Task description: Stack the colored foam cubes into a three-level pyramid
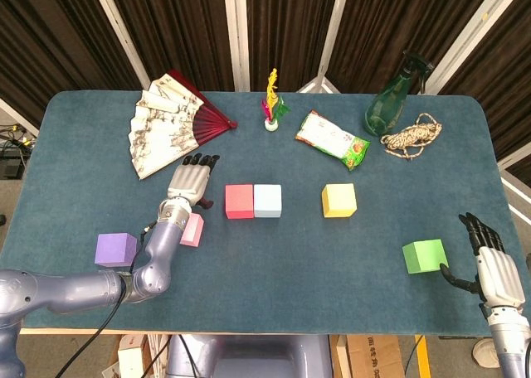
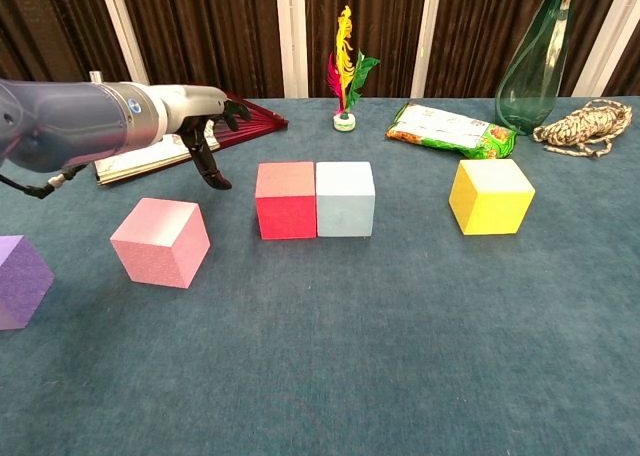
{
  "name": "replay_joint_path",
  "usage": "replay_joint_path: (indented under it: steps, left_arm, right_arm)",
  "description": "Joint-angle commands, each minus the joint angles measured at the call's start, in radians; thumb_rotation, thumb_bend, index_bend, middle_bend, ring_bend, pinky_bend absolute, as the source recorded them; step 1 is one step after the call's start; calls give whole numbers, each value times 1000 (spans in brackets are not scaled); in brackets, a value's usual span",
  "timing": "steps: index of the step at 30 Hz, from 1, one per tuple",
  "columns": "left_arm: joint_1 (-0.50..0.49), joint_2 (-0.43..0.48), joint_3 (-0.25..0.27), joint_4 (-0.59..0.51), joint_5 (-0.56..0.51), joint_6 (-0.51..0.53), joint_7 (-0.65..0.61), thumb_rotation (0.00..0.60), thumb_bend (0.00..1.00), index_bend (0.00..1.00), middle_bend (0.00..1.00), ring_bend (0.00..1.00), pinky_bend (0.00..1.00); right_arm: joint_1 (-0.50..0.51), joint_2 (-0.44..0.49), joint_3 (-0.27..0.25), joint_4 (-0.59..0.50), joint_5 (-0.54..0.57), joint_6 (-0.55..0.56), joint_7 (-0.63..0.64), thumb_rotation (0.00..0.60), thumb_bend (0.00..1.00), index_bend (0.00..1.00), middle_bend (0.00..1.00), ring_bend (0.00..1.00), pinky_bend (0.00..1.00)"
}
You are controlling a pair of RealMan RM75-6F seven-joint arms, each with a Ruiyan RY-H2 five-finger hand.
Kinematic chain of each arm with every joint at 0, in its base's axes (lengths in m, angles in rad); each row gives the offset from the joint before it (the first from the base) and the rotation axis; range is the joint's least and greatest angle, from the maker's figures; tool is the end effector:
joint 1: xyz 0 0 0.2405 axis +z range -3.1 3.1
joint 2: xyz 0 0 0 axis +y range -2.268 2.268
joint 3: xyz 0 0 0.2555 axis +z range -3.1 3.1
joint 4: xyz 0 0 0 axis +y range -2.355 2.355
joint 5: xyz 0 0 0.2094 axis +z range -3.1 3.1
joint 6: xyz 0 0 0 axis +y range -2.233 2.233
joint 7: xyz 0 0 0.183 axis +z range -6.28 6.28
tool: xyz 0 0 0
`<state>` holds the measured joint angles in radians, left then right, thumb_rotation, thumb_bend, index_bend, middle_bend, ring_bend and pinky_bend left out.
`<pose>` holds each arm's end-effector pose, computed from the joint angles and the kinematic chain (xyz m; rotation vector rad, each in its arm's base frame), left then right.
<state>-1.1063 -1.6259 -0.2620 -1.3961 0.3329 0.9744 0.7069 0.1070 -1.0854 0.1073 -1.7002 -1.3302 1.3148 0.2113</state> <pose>-0.0870 0.4437 -0.0440 -1.7015 -1.0953 -0.6715 -0.3222 -0.2344 0.1523 1.2004 -1.2513 0.9857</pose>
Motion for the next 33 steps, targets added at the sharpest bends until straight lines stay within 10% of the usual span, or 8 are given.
replay_joint_path:
  steps: [1, 33]
  left_arm:
    - [-8, -18, -2, 25, -4, -7, 3, 600, 322, 0, 83, 0, 35]
    - [-42, -127, -37, 151, 22, -24, 11, 600, 382, 0, 85, 0, 34]
  right_arm:
    - [0, 0, 1, 1, 1, -1, 1, 600, 325, 0, 0, 0, 0]
    - [-2, 2, 3, 8, 10, -4, 12, 600, 325, 0, 0, 0, 0]
